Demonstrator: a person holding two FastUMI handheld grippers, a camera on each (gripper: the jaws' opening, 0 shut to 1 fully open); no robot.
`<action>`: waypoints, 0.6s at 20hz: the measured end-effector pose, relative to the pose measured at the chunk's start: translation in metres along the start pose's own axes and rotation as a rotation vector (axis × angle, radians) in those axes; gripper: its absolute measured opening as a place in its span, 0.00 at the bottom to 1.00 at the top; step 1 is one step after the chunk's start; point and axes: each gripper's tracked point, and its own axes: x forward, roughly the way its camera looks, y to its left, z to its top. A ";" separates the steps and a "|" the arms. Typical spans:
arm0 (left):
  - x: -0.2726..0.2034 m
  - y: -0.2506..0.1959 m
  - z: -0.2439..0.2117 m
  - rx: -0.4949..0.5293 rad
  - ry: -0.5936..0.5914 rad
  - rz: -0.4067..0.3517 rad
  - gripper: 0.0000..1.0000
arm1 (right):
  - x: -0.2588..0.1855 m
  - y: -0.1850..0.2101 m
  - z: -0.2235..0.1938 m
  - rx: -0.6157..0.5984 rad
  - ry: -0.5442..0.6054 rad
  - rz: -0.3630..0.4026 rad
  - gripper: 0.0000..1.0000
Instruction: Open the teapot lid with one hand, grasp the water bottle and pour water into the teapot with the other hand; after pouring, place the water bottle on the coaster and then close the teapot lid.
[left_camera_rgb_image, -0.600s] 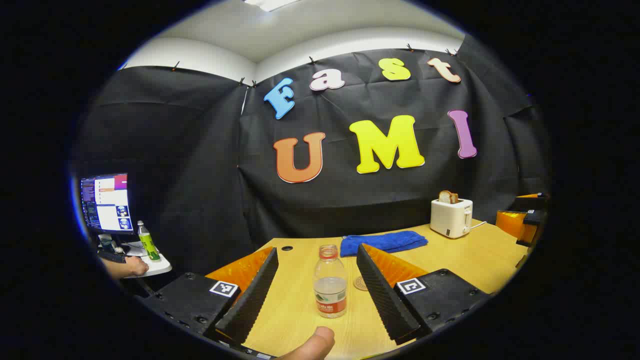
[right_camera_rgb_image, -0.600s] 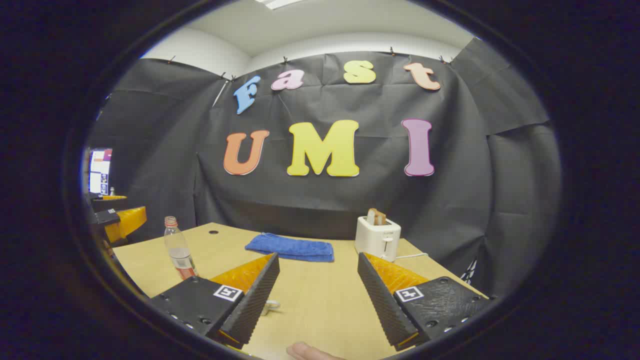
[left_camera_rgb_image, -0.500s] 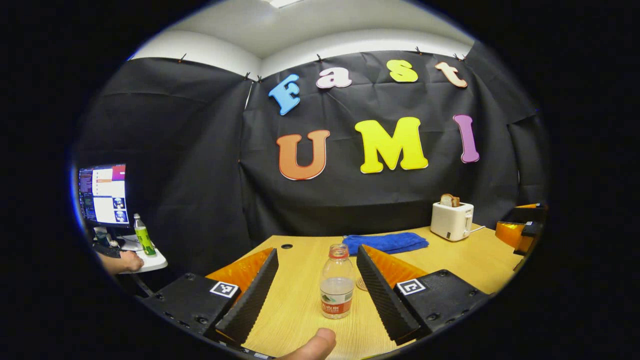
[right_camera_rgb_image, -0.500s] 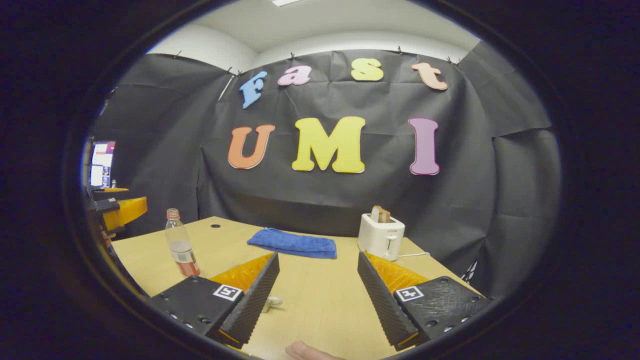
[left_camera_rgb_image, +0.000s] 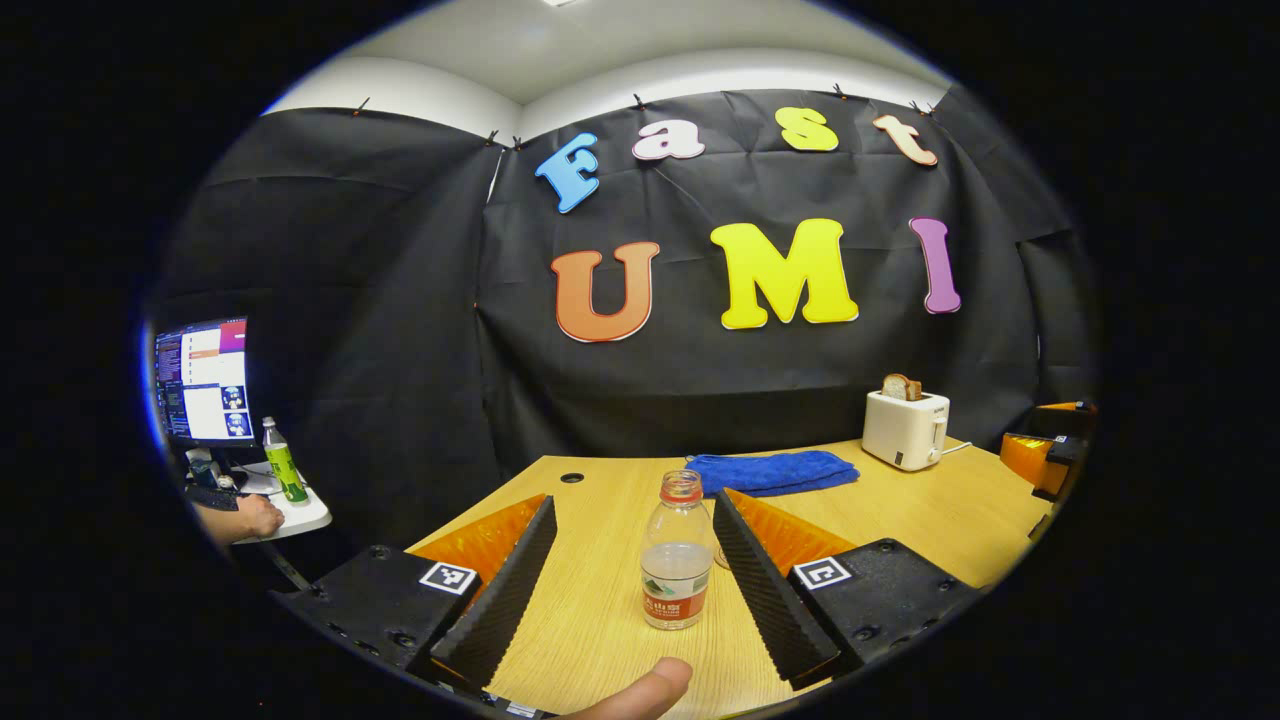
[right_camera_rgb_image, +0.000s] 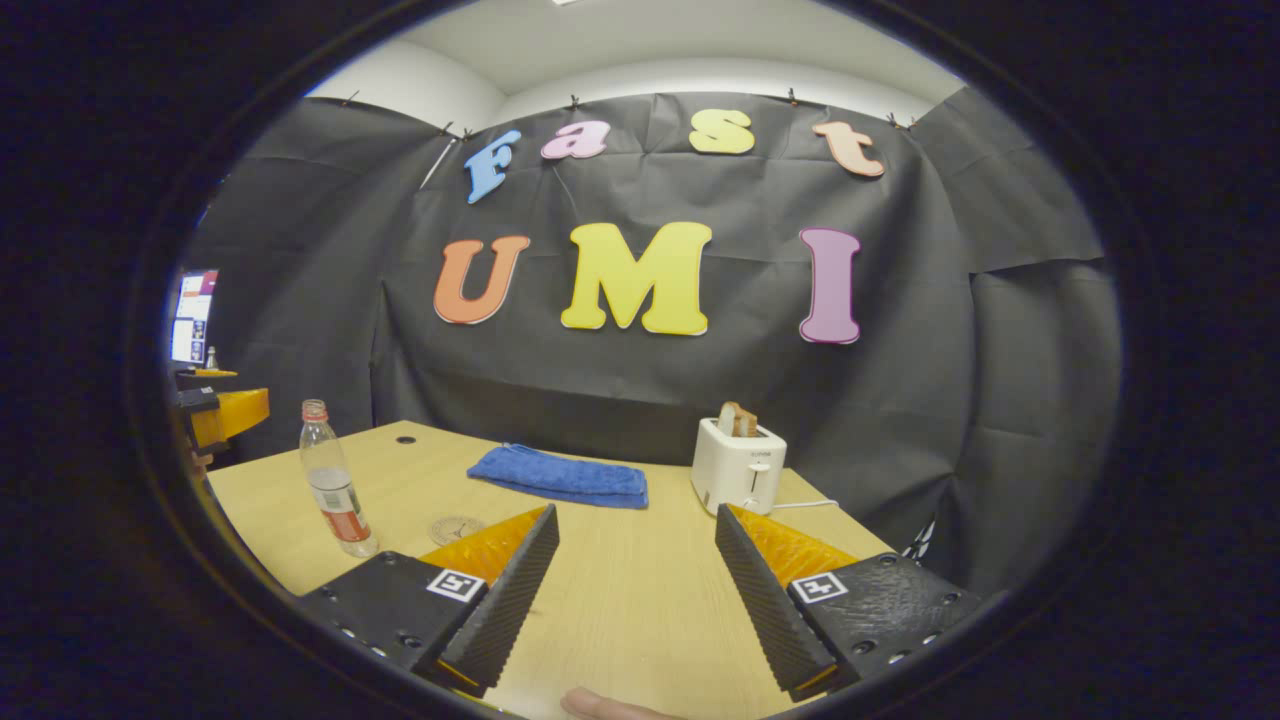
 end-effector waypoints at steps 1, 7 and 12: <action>0.001 -0.001 0.001 0.008 -0.004 0.000 0.99 | 0.001 0.000 -0.001 -0.001 0.004 -0.002 0.98; 0.001 -0.010 -0.006 0.040 0.006 -0.019 0.99 | 0.005 0.000 -0.006 -0.015 0.018 -0.004 0.98; 0.002 -0.009 -0.006 0.043 0.005 -0.021 0.99 | 0.010 0.004 -0.012 -0.020 0.030 0.003 0.98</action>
